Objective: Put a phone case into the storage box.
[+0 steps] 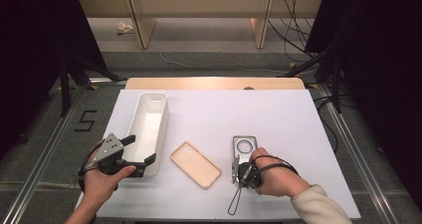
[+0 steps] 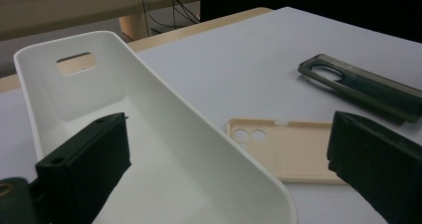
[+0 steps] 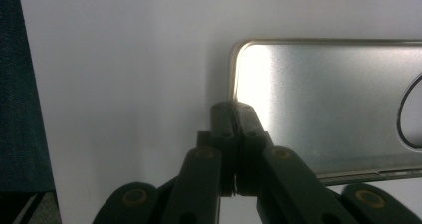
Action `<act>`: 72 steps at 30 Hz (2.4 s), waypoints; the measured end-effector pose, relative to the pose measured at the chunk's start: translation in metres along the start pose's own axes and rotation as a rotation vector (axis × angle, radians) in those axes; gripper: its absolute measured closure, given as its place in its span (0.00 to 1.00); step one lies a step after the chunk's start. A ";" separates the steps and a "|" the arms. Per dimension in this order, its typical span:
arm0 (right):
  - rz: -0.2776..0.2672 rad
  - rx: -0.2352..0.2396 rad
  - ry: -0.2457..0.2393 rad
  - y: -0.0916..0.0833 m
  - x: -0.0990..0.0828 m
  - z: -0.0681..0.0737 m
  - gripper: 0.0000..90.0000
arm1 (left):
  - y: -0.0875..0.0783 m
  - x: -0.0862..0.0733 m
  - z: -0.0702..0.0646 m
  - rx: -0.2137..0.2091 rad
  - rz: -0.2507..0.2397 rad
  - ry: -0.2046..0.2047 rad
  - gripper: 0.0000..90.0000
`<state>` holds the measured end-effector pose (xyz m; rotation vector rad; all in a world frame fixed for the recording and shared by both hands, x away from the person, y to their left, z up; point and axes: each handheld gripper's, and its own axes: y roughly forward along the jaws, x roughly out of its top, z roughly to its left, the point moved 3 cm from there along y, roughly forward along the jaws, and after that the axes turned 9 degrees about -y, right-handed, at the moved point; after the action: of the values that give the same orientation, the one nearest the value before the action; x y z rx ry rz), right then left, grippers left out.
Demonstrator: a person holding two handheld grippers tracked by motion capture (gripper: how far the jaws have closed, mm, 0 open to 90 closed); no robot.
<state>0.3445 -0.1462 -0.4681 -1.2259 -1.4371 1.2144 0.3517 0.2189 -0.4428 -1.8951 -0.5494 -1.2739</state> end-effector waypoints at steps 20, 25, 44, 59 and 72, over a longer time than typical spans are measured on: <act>-0.117 -0.165 0.000 -0.015 -0.007 -0.007 1.00 | 0.000 0.000 0.000 0.000 -0.003 -0.001 0.03; -0.205 -0.218 0.007 -0.018 -0.010 -0.009 1.00 | -0.001 0.001 0.000 0.000 -0.004 -0.001 0.03; -0.370 -0.270 0.048 -0.019 -0.017 -0.010 1.00 | -0.001 0.001 -0.001 -0.002 -0.006 -0.004 0.04; -0.439 -0.301 0.037 -0.020 -0.015 -0.010 1.00 | 0.001 0.001 -0.003 0.002 -0.002 0.005 0.05; -0.465 -0.297 0.024 -0.022 -0.010 -0.007 1.00 | 0.002 0.003 -0.005 0.008 -0.007 0.005 0.06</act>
<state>0.3498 -0.1560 -0.4455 -1.0078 -1.8047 0.6862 0.3512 0.2136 -0.4393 -1.8849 -0.5577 -1.2784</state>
